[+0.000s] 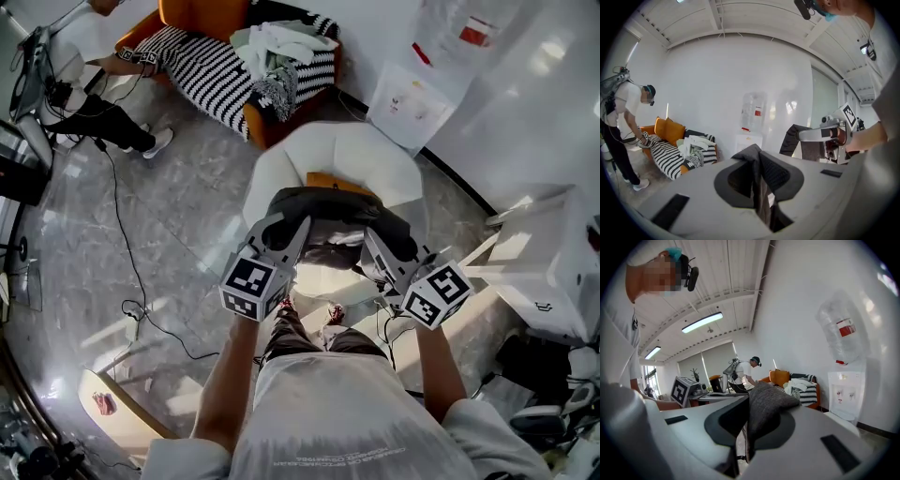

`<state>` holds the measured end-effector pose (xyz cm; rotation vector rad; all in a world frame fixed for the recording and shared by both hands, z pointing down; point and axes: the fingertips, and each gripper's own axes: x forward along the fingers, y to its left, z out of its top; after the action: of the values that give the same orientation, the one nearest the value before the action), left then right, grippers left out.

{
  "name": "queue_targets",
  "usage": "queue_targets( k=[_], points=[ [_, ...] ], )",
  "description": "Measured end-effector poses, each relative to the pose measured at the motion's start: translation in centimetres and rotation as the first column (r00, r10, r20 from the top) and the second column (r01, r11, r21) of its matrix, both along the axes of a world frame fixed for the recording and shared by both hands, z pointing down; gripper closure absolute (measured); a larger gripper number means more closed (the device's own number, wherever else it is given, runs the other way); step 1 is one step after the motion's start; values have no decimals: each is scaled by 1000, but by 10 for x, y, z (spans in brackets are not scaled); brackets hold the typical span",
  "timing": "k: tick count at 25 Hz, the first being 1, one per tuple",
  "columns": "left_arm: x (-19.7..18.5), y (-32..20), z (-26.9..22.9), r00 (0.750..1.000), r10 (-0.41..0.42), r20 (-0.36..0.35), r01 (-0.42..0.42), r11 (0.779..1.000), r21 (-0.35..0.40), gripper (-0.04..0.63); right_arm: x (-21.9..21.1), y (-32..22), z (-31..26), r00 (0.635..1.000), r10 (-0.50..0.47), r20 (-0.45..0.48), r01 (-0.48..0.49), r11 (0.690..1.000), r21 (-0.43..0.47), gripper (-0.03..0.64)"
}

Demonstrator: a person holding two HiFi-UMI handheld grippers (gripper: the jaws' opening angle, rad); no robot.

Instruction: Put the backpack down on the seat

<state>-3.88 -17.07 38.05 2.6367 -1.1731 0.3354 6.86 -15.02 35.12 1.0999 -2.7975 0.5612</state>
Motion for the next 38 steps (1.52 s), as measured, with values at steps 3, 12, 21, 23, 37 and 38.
queue_targets(
  k=[3, 12, 21, 23, 37, 38],
  points=[
    [-8, -13, 10, 1000, 22, 5, -22, 1000, -6, 541, -8, -11, 13, 1000, 12, -2, -12, 1000, -14, 586],
    [-39, -50, 52, 999, 4, -47, -8, 997, -79, 540, -37, -33, 55, 1000, 0, -3, 0, 999, -35, 588],
    [-49, -69, 104, 999, -16, -48, 9, 989, -150, 540, -43, -63, 107, 1000, 22, 5, -21, 994, -105, 588],
    [-50, -70, 115, 999, -19, -47, 10, 985, -174, 540, -43, -67, 118, 1000, 24, -2, -24, 993, -119, 588],
    [-69, -81, 182, 999, -35, -20, 28, 961, -275, 540, -60, -103, 189, 999, 33, 15, -29, 972, -234, 587],
    [-70, -82, 187, 999, -41, -20, 34, 959, -281, 540, -61, -104, 195, 999, 32, 17, -27, 969, -244, 588]
  ],
)
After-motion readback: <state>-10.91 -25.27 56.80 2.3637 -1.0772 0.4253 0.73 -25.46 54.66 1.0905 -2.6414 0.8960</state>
